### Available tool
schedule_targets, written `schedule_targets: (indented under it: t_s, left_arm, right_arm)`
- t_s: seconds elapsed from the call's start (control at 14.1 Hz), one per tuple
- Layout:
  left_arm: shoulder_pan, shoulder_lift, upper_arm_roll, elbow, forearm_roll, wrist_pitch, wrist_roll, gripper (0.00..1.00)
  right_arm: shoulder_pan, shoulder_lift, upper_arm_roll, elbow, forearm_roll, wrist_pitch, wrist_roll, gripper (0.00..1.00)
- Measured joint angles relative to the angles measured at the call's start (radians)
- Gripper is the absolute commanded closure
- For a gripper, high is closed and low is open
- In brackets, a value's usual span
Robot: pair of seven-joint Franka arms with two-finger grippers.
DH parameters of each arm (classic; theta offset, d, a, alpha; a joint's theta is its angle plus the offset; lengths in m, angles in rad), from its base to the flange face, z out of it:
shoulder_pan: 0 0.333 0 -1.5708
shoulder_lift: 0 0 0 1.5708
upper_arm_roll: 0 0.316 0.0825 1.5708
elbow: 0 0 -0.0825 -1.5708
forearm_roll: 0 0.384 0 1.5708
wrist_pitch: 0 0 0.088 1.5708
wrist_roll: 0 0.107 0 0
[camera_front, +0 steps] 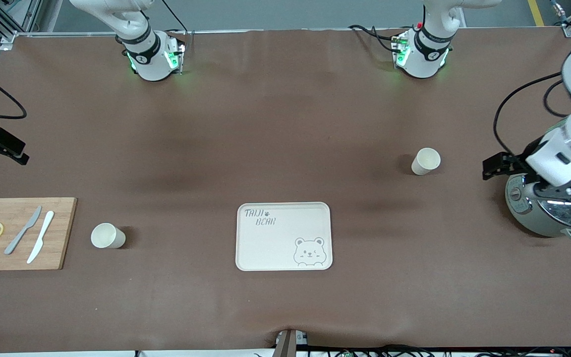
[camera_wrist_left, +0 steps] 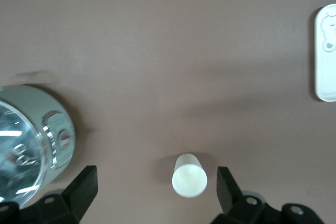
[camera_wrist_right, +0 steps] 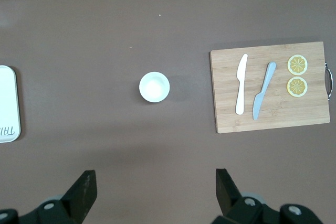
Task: Place white IKEA cup upright on tray with both arms
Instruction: 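Reach the left gripper to one cup while the right gripper reaches another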
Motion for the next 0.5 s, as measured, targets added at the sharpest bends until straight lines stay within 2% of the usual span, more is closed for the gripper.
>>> schedule_targets:
  t_s: [0.21,0.5]
  left_arm:
    - [0.0,-0.066,-0.005,-0.26,0.0,0.186,0.0,0.0]
    - [0.0,-0.09,-0.038,-0.468,0.0,0.337,-0.009,0.0]
  right_arm:
    - [0.0,0.015,-0.001,0.0,0.0,0.0,0.0,0.0]
    - [-0.002,0.056,-0.002,0.002,-0.001,0.015,0.0,0.0]
